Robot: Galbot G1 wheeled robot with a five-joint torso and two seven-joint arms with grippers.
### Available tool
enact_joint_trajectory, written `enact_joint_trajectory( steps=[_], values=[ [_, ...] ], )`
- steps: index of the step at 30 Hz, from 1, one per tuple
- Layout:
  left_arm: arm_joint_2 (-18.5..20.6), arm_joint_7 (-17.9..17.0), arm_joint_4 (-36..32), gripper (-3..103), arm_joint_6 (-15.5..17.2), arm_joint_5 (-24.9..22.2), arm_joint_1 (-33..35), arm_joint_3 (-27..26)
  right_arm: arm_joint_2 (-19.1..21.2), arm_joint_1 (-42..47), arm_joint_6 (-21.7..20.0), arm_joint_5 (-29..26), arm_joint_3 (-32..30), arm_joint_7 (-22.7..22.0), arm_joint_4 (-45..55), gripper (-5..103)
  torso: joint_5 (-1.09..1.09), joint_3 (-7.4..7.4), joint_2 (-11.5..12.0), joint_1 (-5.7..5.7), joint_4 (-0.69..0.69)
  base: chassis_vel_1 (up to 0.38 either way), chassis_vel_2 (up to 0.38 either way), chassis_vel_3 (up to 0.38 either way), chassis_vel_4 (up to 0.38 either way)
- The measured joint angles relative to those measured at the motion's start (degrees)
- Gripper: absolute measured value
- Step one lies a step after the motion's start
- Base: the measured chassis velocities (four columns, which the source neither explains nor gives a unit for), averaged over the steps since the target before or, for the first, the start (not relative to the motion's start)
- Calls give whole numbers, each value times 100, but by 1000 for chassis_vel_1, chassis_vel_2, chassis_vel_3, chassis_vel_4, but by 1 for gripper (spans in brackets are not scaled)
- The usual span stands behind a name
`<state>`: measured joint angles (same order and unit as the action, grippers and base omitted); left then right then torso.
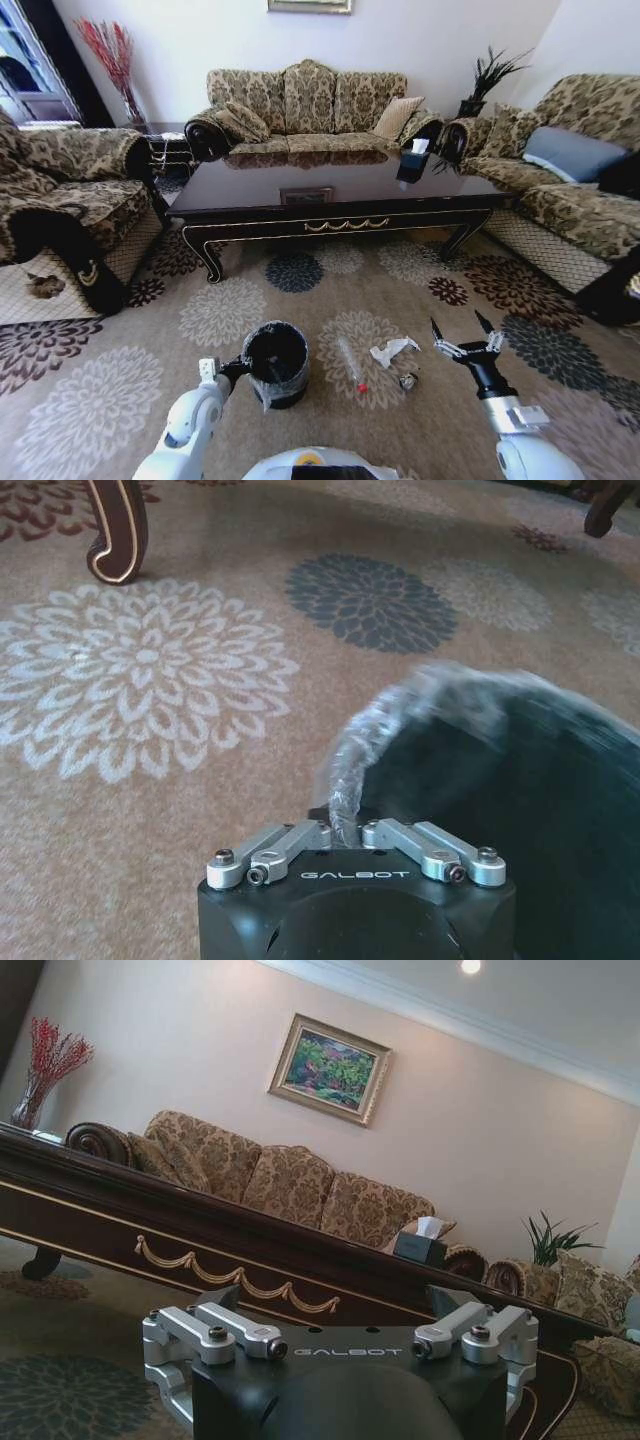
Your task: Move to the front of the table and pick up the trash from the floor, then place it into the trash bin.
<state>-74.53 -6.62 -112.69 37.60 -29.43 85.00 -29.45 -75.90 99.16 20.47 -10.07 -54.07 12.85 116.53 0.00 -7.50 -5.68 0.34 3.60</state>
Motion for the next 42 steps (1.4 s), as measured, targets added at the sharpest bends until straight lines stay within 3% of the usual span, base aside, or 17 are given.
enact_joint_trajectory(
  steps=[10, 14, 16, 18, 22, 24, 26, 27, 30, 32, 35, 42],
  values=[
    [143, 26, -393, 4, 26, -194, 163, -568, 64, -166, -330, -191, 233, -373, -130, 100, 0, 0, 0, 0, -1, 0, 0, 0, 0],
    [293, -72, -722, 4, 41, -385, 240, -936, 105, -188, -731, -370, 348, -704, -147, 100, 0, 0, 0, 0, -2, 0, 0, 0, 0],
    [409, -242, -1036, 4, 112, -591, 307, -1152, 185, -140, -1276, -702, 448, -975, -137, 100, 0, 0, 0, 0, 0, 0, 0, 0, 0],
    [431, -270, -1124, 4, 135, -619, 330, -1206, 221, -123, -1421, -811, 475, -1014, -120, 100, 0, 0, 0, 0, -1, 0, 0, 0, 0],
    [525, -334, -1572, 4, 278, -676, 464, -1525, 593, -65, -2835, -1733, 843, -1840, 121, 100, 1, 0, 0, 0, -1, 0, 0, 0, 0],
    [536, -329, -1618, 4, 291, -680, 475, -1570, 655, -76, -3031, -1878, 916, -2002, 160, 100, 0, 0, 0, 0, -1, 0, 0, 0, 0],
    [541, -253, -1746, 4, 322, -731, 533, -1766, 915, -244, -3953, -2813, 1348, -2918, 304, 100, -1, 0, 0, 0, -1, 0, 0, 0, 0],
    [541, -253, -1746, 4, 322, -731, 533, -1766, 915, -244, -3953, -2813, 1348, -2918, 304, 100, -1, 0, 0, 0, -1, 0, 0, 0, 0],
    [523, -238, -1831, 4, 343, -870, 585, -1908, 872, -465, -4621, -3783, 1760, -3881, 258, 100, 0, 0, 0, 0, -1, 0, 0, 0, 0],
    [520, -238, -1841, 4, 343, -881, 593, -1918, 854, -498, -4679, -3864, 1800, -3986, 235, 100, -1, 0, 0, 0, -1, 0, 0, 0, 0],
    [476, -252, -1997, 4, 343, -933, 708, -1985, 712, -892, -5038, -4483, 2185, -4929, -230, 100, 1, 0, 0, 0, -2, 0, 0, 0, 0],
    [301, -234, -2180, 4, 309, -616, 962, -1902, 488, -1487, -5044, -5127, 2441, -5533, -990, 100, 0, 0, 0, 0, -1, 0, 0, 0, 0]
  ],
)
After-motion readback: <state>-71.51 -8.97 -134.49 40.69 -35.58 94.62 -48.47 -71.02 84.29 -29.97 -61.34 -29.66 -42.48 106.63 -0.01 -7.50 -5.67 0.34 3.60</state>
